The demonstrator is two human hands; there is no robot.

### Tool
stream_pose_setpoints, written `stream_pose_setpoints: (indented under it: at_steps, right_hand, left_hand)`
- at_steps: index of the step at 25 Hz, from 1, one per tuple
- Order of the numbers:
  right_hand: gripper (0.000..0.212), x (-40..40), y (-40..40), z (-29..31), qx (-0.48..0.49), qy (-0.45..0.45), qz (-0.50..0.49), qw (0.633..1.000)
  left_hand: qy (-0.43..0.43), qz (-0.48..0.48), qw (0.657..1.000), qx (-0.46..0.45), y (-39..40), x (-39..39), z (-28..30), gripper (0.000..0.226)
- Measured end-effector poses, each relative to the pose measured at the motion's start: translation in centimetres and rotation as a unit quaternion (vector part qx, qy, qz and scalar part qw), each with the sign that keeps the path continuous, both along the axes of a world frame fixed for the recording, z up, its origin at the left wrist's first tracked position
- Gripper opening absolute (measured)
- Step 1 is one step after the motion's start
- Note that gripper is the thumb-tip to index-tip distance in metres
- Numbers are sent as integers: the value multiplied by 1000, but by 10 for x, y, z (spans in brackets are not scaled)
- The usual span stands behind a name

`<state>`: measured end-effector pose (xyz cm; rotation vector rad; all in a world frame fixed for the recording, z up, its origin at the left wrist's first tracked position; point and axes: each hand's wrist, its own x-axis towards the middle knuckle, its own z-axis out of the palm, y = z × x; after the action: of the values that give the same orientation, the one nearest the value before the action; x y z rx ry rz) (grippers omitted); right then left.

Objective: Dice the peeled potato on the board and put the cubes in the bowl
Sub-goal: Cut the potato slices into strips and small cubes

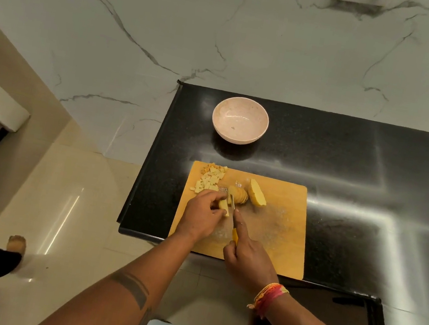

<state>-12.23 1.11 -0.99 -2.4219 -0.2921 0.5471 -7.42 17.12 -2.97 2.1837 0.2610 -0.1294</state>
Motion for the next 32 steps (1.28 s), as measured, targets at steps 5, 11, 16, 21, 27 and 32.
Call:
stream_pose_setpoints:
  at_steps: [5,11,16,21,27,32]
  right_hand:
    - [78,-8,1,-6,-24,23,17,999]
    - [78,-18,40,-2,-38,41,-64,996]
    - [76,-10,48,2,-69,55,-81,993]
    - [76,-14,52,-2,-81,42,-62,994]
    - [77,-14,53,-10,-101,23,-46,994]
    - [73,-6,57,-13,-104,12,-47,993]
  left_hand:
    - [0,-71,994,82,11,-14,-1,46]
    - [-6,-154,980,125,26,-4,-9,45]
    - [-6,-177,969,172,24,-9,-12,44]
    - [-9,-186,966,179,27,-8,-15,44]
    - [-30,-173,964,198,25,-10,-17,42]
    - [-24,-179,962,205,25,-6,-16,40]
